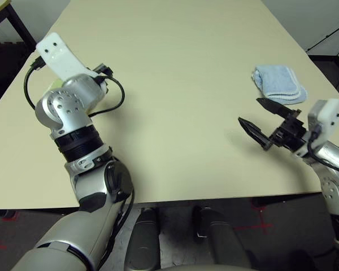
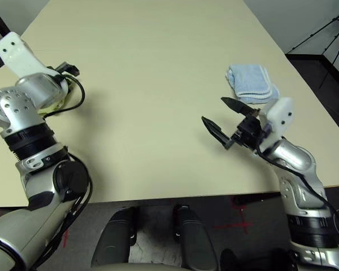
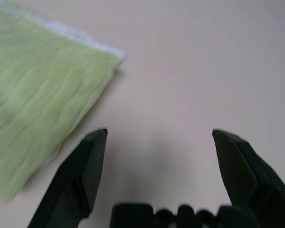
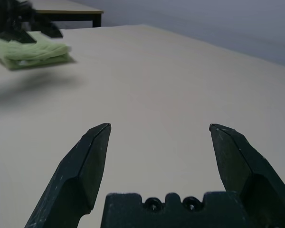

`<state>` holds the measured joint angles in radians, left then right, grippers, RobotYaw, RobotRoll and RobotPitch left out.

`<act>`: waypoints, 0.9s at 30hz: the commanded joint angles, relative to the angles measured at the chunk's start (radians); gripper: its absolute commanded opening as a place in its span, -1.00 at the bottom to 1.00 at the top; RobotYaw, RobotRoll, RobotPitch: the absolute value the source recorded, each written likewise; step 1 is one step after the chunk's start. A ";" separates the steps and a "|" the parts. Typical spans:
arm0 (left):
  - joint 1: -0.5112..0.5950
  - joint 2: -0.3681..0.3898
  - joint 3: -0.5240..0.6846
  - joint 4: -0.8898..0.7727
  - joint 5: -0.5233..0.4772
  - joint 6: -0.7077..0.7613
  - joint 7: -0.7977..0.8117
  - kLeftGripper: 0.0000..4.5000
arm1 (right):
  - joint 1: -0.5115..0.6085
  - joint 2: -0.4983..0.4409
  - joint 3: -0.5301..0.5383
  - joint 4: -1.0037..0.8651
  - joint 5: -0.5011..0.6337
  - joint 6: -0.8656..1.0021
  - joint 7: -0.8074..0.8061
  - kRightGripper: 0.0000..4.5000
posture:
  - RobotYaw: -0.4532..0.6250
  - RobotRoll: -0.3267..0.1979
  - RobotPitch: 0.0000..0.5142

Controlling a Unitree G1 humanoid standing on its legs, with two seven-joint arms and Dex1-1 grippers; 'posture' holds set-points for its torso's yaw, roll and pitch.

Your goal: Fold the towel and set it aside.

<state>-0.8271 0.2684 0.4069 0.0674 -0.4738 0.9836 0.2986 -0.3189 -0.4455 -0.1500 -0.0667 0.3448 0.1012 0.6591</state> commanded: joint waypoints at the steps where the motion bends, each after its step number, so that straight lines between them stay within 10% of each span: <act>1: 0.073 0.062 -0.103 0.046 0.075 -0.230 -0.209 0.99 | -0.073 0.042 0.020 0.110 -0.068 -0.026 -0.090 1.00 | -0.01 0.25 -0.41; 13: 0.216 0.165 -0.163 0.252 0.248 -0.774 -0.461 0.99 | -0.166 0.059 -0.092 0.389 -0.156 -0.126 -0.359 1.00 | 0.01 0.25 -0.57; 27: 0.302 0.172 -0.132 0.225 0.258 -0.868 -0.497 0.99 | -0.083 0.076 -0.193 0.445 -0.123 -0.184 -0.442 1.00 | 0.04 0.25 -0.65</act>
<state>-0.5494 0.4360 0.2754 0.2911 -0.2338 0.1447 -0.1855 -0.4156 -0.3725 -0.3285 0.3680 0.2089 -0.0715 0.2141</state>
